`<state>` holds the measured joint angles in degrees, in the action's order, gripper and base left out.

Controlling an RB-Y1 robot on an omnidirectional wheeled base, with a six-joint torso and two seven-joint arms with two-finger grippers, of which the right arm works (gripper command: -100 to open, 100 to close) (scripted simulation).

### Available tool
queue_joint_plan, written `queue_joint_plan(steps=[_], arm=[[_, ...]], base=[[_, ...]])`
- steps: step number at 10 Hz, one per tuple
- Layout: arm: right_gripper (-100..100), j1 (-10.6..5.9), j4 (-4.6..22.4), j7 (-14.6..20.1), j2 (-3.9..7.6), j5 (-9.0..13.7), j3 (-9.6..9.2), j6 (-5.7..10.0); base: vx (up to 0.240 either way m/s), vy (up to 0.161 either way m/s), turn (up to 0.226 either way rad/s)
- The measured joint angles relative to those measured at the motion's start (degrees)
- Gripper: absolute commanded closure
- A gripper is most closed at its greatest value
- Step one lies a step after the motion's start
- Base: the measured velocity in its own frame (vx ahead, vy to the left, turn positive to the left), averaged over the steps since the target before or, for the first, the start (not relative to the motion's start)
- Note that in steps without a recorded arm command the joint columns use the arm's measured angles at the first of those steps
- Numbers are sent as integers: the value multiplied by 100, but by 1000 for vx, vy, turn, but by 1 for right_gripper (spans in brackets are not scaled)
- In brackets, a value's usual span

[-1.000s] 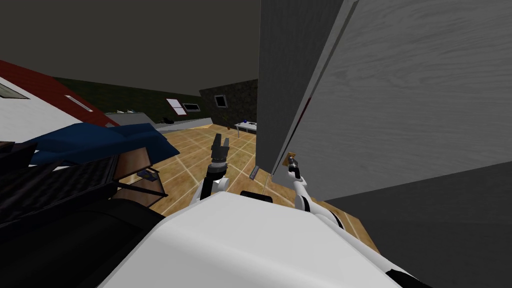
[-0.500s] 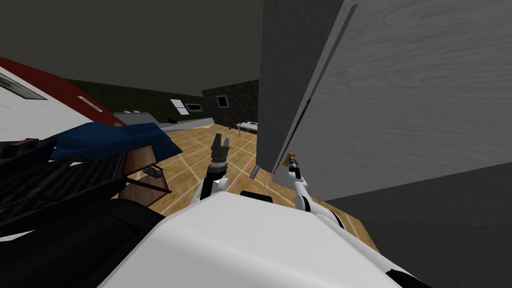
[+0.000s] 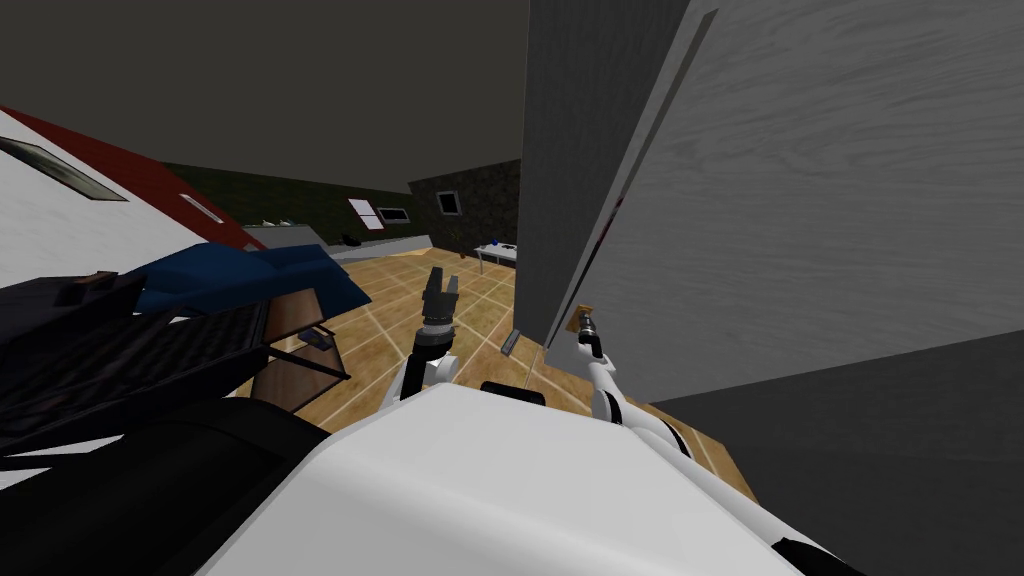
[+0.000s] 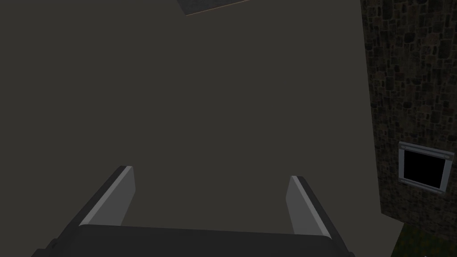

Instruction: Pull the door open

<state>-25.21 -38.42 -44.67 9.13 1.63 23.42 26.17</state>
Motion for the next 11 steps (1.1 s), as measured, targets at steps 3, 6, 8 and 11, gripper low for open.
queue_joint_plan(steps=[3,6,8,11], arm=[[100,39,-62,407,12,118,-38,-31],[100,76,-85,791,19,208,-77,-22],[100,82,-86,1032,29,271,-99,-25],[100,65,-18,1474,75,403,-147,14]], base=[[-29,-11,44],[-26,-11,36],[-25,-10,37],[-30,-15,47]])
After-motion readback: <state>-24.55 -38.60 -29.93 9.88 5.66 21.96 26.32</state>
